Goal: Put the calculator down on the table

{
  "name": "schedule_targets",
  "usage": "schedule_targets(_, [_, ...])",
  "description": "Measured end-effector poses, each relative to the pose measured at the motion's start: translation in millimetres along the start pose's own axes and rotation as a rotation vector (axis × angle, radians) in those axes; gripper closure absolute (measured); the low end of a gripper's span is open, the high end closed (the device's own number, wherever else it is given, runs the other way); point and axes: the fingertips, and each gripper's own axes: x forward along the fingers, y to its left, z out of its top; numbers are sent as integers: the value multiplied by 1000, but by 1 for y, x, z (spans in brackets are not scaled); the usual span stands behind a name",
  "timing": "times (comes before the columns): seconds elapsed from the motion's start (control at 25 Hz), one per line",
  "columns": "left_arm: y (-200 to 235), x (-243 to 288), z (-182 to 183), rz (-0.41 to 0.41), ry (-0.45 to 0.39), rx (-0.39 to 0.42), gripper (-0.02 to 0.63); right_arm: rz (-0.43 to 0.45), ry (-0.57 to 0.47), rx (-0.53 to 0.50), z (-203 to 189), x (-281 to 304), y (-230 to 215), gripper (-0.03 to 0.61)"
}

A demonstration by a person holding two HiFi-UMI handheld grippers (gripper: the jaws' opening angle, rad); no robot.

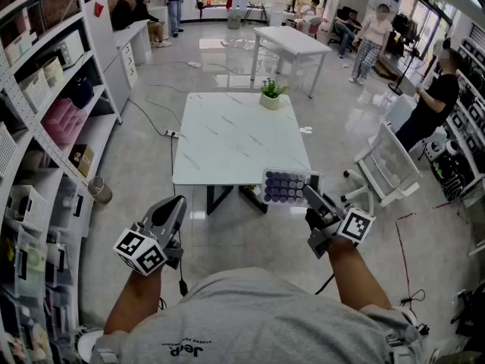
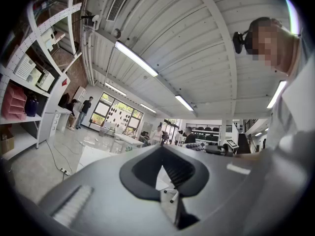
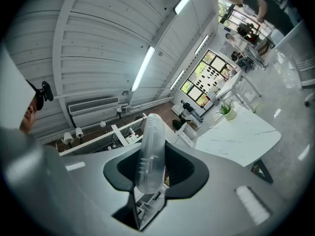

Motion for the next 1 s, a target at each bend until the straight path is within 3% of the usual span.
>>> schedule_targets(0.56, [-21, 27, -11, 3, -10, 10, 552, 19, 11, 36, 22, -17, -19, 474])
schedule_targets(1.0, [-54, 67, -14, 66, -53, 18, 552, 35, 56, 35, 54, -49, -53, 474])
